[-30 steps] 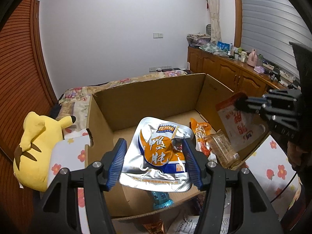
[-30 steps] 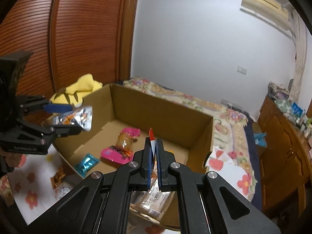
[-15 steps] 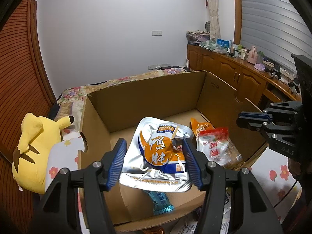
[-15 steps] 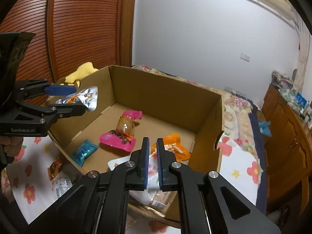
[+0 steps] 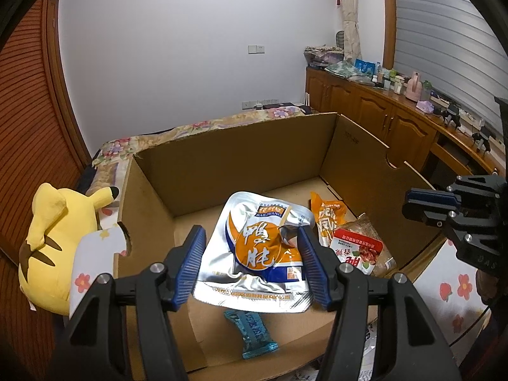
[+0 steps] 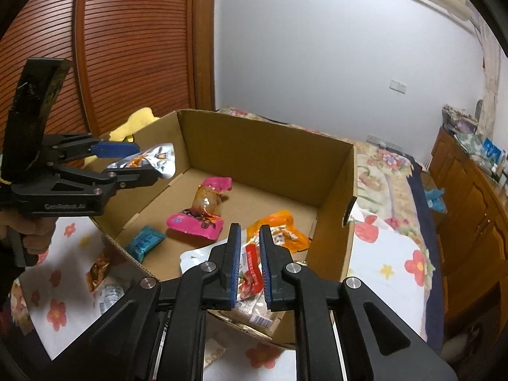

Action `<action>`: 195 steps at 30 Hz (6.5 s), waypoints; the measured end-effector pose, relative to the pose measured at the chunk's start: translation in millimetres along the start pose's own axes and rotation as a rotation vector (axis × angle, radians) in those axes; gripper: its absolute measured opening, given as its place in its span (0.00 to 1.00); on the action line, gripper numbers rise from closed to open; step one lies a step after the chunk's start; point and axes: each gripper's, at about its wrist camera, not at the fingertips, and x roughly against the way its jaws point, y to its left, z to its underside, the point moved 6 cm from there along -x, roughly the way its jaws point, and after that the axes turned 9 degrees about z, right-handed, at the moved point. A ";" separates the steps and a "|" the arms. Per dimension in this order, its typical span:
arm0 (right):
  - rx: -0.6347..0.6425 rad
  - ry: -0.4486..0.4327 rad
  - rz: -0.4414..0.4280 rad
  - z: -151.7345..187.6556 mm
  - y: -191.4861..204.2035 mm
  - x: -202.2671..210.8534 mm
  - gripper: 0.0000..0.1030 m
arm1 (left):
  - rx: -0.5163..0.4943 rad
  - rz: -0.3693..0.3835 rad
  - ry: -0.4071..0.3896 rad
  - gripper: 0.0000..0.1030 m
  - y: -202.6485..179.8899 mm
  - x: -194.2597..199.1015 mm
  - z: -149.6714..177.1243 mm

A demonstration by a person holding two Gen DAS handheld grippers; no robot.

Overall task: Organize snacks
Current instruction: 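Lift both pouches over the box and open both grippers to drop them, then move both open grippers back to the remaining snacks, then grasp the brown candy with left gripper while right gripper grasps white long pouch, then lift both snacks over the box and open both grippers to drop them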

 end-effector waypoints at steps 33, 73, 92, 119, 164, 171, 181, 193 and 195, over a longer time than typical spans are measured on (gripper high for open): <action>-0.070 -0.019 -0.025 67.5 44.9 80.4 0.57 | 0.002 -0.010 0.002 0.69 -26.4 69.3 95.8; 0.053 0.160 -0.081 125.5 128.6 5.1 0.63 | 0.108 0.012 0.125 0.26 3.8 19.0 166.3; 0.069 0.184 -0.090 128.0 137.7 -3.1 0.68 | 0.110 0.011 0.088 0.19 -2.9 51.6 179.0; 0.143 0.184 -0.095 129.6 149.9 -3.3 0.72 | 0.119 0.027 0.035 0.19 -15.9 88.8 199.9; 0.129 0.141 -0.144 128.1 157.9 32.6 0.53 | 0.120 0.009 -0.017 0.19 -11.1 109.9 186.5; 0.114 0.063 -0.124 109.6 142.4 61.0 0.53 | 0.113 0.008 -0.046 0.19 -8.2 116.4 170.4; 0.147 -0.073 -0.052 63.7 111.6 98.0 0.53 | 0.063 0.020 -0.101 0.19 -14.9 123.1 131.1; 0.138 -0.111 -0.008 -3.1 70.7 66.4 0.53 | 0.010 0.010 -0.137 0.19 -5.3 109.1 60.3; 0.134 -0.107 -0.003 -10.6 64.5 59.2 0.53 | 0.003 0.012 -0.137 0.19 -1.7 104.0 49.1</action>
